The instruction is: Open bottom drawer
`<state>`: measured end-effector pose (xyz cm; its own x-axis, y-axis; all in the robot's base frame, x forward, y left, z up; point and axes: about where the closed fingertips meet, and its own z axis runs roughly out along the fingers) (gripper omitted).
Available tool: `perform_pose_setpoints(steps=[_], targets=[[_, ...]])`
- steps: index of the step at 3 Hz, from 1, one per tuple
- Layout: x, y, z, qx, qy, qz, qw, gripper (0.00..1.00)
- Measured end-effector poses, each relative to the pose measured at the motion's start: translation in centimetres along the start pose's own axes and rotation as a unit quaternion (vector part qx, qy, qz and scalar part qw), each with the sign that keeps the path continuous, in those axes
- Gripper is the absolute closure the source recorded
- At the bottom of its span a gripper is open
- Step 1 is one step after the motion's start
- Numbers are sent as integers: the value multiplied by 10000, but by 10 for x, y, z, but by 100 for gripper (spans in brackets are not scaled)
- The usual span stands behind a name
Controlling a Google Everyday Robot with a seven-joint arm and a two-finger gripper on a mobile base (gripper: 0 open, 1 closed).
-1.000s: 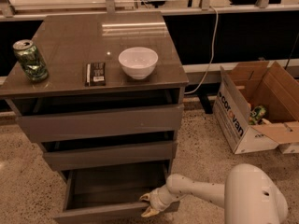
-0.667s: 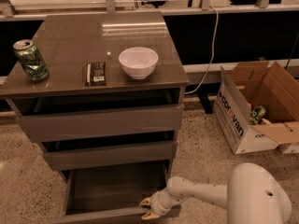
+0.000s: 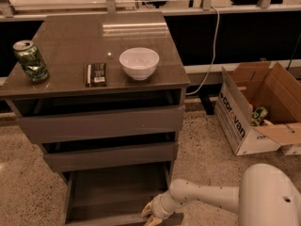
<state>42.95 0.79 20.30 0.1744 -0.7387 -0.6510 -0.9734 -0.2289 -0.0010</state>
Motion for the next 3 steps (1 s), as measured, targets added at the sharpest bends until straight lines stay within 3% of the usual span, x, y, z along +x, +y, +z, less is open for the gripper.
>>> perform_pose_setpoints(steps=[2,3], targets=[[-44,-13,-50,629,-350,-350,9968,1],[-47,-14,-52,667,-376,-368,9964,0]])
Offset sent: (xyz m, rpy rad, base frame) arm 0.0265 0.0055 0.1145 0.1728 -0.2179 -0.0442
